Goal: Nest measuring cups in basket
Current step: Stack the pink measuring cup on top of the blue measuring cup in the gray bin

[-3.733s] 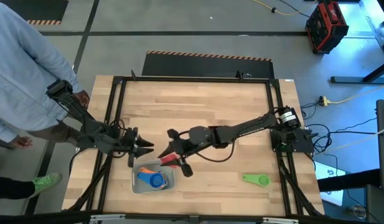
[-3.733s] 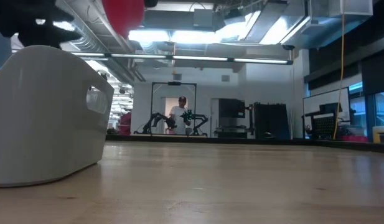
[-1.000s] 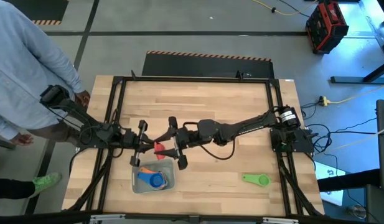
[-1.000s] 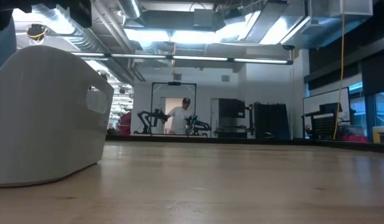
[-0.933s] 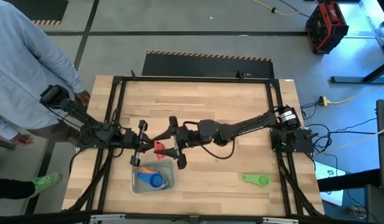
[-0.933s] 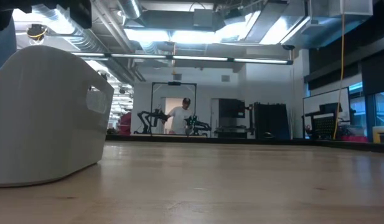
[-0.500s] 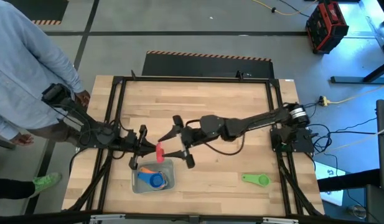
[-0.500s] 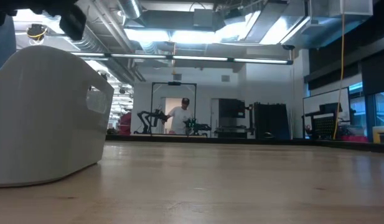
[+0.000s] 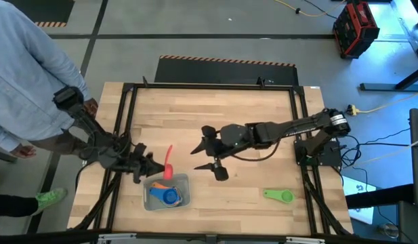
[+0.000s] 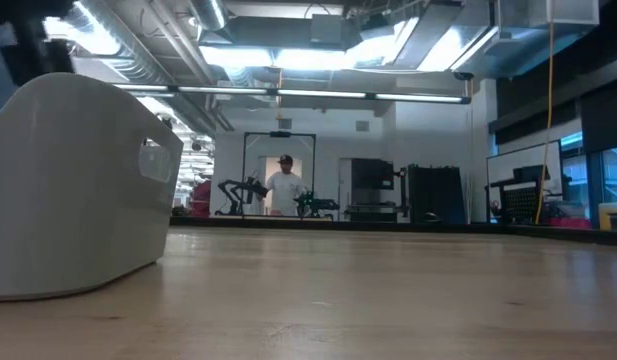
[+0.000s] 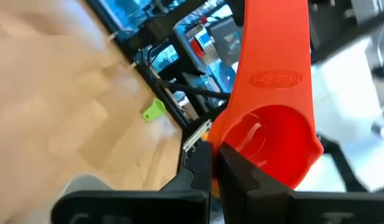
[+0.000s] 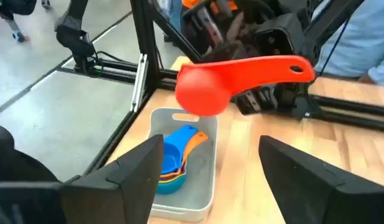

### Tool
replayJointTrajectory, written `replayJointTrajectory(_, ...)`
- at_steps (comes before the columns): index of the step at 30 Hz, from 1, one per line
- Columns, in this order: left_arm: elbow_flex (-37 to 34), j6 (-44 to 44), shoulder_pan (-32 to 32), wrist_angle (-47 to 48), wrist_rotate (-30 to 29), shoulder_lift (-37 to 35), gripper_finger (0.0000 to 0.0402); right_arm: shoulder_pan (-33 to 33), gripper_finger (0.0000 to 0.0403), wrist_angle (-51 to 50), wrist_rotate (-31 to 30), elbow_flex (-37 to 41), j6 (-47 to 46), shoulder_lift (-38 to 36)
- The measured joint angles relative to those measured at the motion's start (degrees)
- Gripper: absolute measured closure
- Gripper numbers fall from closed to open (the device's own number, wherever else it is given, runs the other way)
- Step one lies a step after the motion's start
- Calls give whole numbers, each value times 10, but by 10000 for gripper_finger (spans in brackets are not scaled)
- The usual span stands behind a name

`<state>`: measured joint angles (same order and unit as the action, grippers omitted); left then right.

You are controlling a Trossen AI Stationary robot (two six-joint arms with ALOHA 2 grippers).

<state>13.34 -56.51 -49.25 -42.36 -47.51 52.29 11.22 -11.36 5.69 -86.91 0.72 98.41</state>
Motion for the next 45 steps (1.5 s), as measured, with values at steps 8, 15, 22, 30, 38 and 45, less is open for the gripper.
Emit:
replayJointTrajectory(8,0,11,-21,5,-154,0,400,3,134,53,-6,1,-114,45)
replayJointTrajectory(15,0,129,23,6,-302,0,398,6,134,96,-216,2,-141,81)
replayJointTrajectory(22,-1,181,99,6,-382,0,397,7,134,209,-345,2,-139,109)
replayJointTrajectory(30,-1,181,172,7,-317,0,397,6,141,291,-384,2,-131,149)
replayJointTrajectory(38,-1,177,202,3,-278,0,398,-1,176,348,-453,2,-64,164)
replayJointTrajectory(45,-1,176,215,-6,-249,0,398,-23,189,343,-444,2,-95,164)
